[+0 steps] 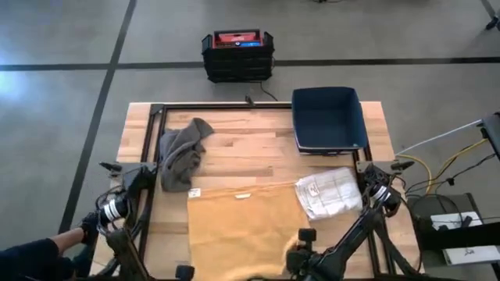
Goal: Fold towel
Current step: Fold the yellow towel
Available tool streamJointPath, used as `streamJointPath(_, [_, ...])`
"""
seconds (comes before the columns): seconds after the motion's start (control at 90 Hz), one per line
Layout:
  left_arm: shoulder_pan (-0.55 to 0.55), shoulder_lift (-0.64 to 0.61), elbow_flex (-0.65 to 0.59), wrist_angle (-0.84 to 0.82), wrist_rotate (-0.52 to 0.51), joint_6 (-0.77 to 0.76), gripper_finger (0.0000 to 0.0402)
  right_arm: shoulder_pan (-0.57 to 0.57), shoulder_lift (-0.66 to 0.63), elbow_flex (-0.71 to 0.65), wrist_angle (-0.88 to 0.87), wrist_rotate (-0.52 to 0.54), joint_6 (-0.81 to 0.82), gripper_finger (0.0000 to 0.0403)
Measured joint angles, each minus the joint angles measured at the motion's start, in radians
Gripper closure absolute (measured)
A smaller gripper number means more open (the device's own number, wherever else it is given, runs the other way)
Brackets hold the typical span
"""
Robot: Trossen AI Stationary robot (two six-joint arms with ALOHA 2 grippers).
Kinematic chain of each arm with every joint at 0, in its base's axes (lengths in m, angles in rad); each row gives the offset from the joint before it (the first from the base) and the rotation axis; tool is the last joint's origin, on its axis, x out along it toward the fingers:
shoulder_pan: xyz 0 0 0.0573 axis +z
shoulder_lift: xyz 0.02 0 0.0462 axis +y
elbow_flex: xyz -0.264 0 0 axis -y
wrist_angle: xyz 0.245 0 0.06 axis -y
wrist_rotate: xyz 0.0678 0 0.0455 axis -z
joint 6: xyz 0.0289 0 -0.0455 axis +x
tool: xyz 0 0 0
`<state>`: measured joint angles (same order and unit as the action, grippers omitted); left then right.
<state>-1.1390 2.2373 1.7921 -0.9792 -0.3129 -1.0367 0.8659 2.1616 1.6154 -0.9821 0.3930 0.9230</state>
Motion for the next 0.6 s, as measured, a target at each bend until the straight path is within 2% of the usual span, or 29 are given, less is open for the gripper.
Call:
streamJointPath(0.133, [0.005, 0.055, 0.047, -0.051, -0.035, -0.010, 0.0296, 0.002, 0.000, 0.000, 0.001, 0.000, 0.006, 0.0403])
streamJointPath(0.433, [0.005, 0.068, 0.034, -0.034, -0.073, -0.032, 0.0314, 0.011, 0.000, 0.000, 0.012, 0.000, 0.027, 0.0403])
streamJointPath(0.6, [0.014, 0.062, 0.051, -0.026, 0.036, -0.040, 0.0302, 0.017, 0.000, 0.000, 0.028, 0.000, 0.030, 0.0403])
